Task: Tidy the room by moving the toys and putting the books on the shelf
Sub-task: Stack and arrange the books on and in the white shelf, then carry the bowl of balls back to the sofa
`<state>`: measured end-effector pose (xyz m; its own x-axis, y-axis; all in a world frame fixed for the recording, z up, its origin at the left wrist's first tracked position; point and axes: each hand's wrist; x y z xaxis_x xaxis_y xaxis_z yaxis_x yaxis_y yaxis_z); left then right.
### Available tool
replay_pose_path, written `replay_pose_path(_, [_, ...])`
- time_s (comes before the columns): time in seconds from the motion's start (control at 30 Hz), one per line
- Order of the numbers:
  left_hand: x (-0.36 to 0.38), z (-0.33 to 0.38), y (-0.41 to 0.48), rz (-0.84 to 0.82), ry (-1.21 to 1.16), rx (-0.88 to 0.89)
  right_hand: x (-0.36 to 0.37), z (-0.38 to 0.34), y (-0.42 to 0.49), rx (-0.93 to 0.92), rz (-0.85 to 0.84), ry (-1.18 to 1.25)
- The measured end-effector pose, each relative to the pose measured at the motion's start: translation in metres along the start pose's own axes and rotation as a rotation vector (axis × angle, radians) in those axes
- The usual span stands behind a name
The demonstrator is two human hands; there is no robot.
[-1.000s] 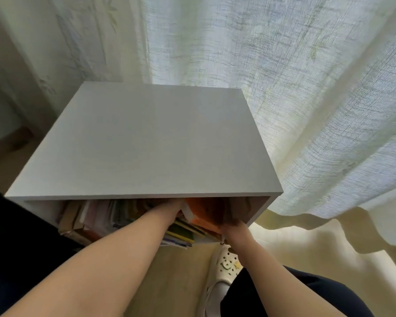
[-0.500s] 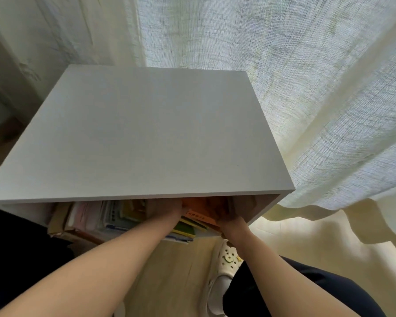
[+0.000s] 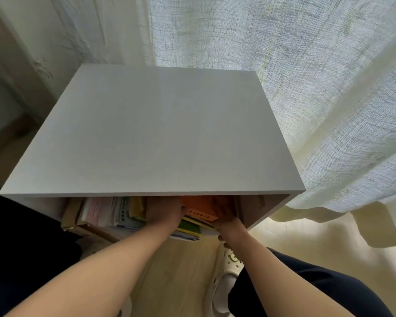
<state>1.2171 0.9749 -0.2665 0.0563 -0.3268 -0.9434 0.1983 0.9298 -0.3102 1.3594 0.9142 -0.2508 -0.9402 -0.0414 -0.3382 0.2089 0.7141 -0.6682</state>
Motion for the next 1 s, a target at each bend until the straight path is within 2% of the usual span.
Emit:
replay_pose_path(0.1, [-0.004,-0.002,-0.004,0.019,0.007,0.032,0.001,-0.002,-0.002,-0.025,0.001,-0.025])
replay_pose_path(0.23, [-0.019,-0.008,-0.01,-0.066,-0.011,0.102,0.002,-0.005,-0.011,-0.048,-0.005,-0.087])
replay_pose_path(0.47, [-0.045,-0.005,-0.05,-0.156,-0.128,0.167,-0.002,-0.017,-0.049,-0.071,0.042,-0.013])
replay_pose_path(0.7, [-0.1,-0.016,-0.117,0.002,-0.199,0.22,-0.004,-0.036,-0.107,-0.201,0.114,0.021])
replay_pose_path(1.0, [-0.18,-0.024,-0.171,0.259,-0.302,0.21,-0.018,-0.08,-0.167,-0.486,0.253,-0.019])
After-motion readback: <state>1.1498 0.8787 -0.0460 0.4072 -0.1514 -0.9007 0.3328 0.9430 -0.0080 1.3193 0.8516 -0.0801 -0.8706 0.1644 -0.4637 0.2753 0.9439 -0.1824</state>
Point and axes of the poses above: each hand's wrist, its own y-axis towards the middle knuckle, its own x-axis out of the palm, z = x × y, and after that the axes turned 1 degree about y, right-handed
